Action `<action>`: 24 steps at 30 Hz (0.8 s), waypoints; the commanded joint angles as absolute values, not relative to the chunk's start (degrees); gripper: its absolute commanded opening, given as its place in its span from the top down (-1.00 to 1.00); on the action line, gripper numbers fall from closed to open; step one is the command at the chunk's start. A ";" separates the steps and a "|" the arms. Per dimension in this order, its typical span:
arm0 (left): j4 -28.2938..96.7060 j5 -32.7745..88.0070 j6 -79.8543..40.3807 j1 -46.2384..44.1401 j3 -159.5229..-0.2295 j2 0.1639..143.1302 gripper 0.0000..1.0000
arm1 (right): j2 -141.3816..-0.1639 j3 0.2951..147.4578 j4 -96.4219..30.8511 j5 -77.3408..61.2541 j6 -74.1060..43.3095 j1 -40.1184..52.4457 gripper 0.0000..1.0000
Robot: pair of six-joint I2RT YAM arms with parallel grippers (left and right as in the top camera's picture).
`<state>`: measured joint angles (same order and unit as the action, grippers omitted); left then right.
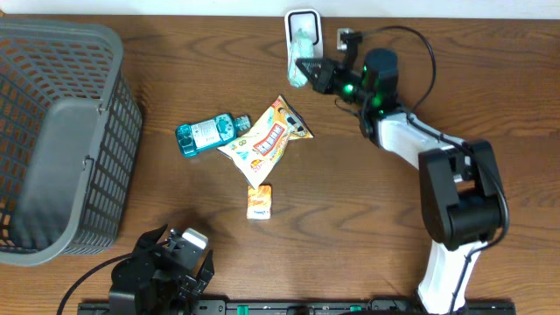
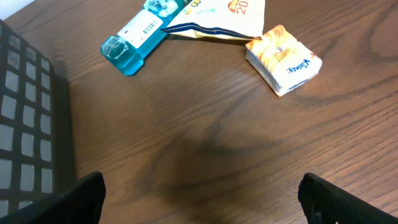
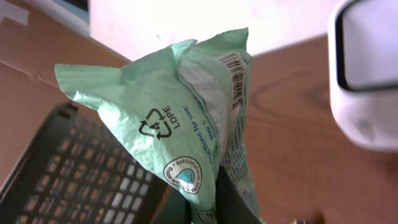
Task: Scan the item barcode
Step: 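Hold the green pack's barcode in front of the scanner window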
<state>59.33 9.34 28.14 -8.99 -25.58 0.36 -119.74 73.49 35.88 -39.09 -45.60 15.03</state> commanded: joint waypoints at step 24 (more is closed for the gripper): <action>60.60 10.07 28.67 -8.75 -25.43 0.38 -0.99 | -141.29 95.59 36.23 -40.10 -59.53 10.85 0.98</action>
